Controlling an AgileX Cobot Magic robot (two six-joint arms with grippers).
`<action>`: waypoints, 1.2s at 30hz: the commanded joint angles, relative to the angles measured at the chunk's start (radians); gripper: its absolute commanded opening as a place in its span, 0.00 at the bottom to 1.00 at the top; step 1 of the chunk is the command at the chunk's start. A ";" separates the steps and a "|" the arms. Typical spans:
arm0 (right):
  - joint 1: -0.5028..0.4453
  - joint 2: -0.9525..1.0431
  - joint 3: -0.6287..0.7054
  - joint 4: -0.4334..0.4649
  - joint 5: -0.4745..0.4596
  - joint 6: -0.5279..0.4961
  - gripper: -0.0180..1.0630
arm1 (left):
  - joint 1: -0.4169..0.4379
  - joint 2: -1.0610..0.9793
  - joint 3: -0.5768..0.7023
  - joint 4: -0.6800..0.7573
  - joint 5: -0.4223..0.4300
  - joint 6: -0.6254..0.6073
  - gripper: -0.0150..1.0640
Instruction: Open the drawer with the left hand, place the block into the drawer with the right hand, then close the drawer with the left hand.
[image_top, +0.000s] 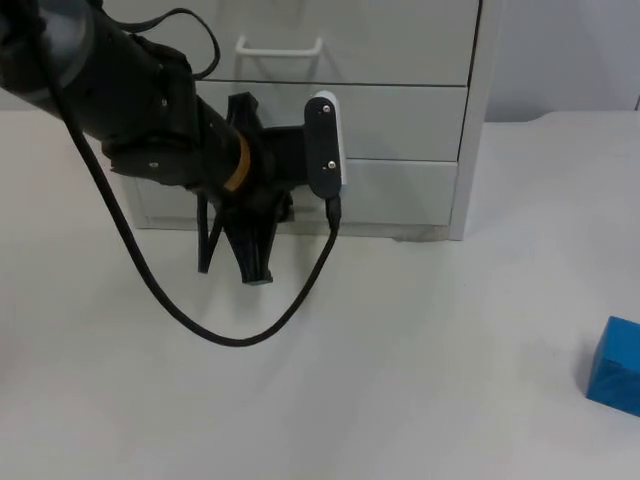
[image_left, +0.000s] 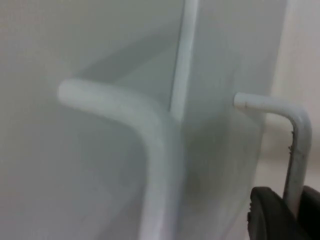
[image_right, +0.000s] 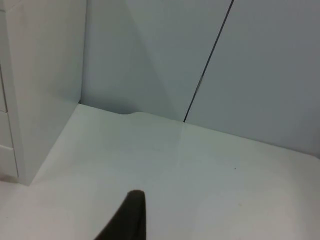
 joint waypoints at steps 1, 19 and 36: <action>0.005 -0.001 -0.007 -0.009 -0.002 0.004 0.98 | -0.015 -0.002 0.009 -0.061 0.029 -0.044 0.01; 0.005 -0.003 -0.007 -0.005 -0.002 0.011 0.98 | -0.053 -0.048 0.040 -0.054 0.097 -0.047 0.01; 0.005 -0.003 -0.007 -0.005 -0.002 0.016 0.98 | -0.092 -0.084 0.089 -0.064 0.109 -0.061 0.01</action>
